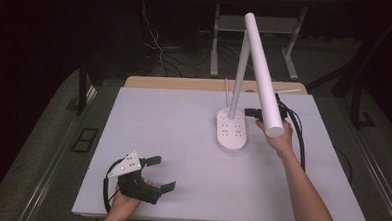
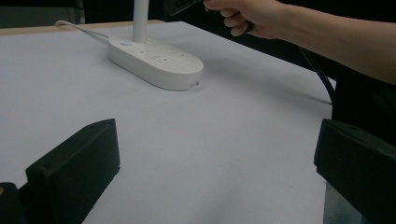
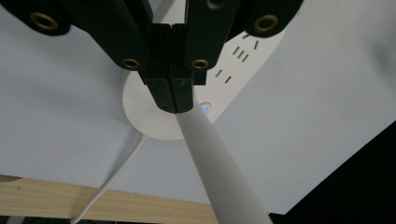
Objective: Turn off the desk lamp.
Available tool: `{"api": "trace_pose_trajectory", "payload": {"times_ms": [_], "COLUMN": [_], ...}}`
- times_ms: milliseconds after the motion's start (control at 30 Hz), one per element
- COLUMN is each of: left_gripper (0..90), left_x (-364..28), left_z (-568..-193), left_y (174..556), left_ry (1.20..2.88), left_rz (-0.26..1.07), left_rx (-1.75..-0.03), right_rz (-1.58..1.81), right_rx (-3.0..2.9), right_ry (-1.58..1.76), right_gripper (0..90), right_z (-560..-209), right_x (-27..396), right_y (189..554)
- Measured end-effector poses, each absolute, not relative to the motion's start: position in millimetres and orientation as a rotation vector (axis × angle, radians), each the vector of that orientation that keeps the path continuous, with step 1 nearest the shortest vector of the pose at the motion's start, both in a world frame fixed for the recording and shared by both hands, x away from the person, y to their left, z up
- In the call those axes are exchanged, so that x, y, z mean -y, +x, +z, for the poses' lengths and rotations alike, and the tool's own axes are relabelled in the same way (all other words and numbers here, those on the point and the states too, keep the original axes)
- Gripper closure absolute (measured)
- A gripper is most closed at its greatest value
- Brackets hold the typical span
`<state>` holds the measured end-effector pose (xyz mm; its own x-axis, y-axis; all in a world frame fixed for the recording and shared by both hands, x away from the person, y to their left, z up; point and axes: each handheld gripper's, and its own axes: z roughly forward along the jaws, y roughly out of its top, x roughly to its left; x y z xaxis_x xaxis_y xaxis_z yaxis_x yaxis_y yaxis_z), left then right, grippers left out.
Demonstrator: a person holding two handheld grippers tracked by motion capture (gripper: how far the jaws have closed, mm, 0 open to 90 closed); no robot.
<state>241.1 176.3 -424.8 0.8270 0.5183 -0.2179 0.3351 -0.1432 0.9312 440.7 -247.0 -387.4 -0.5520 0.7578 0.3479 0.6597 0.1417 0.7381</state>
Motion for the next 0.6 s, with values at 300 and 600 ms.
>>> {"api": "trace_pose_trajectory", "payload": {"times_ms": [300,600], "left_gripper": [0.0,0.0], "left_x": [-177,-176], "left_z": [-425,-425], "left_y": [242,242], "left_ry": [1.756,1.754], "left_rz": [0.182,0.184], "left_rx": [-0.663,-0.666], "right_rz": [1.414,1.437], "right_rx": [-2.298,-2.261], "right_ry": [1.387,1.373], "right_gripper": [80.7,35.5], "right_z": [-376,-365], "right_x": [253,258], "right_y": [418,382]}}
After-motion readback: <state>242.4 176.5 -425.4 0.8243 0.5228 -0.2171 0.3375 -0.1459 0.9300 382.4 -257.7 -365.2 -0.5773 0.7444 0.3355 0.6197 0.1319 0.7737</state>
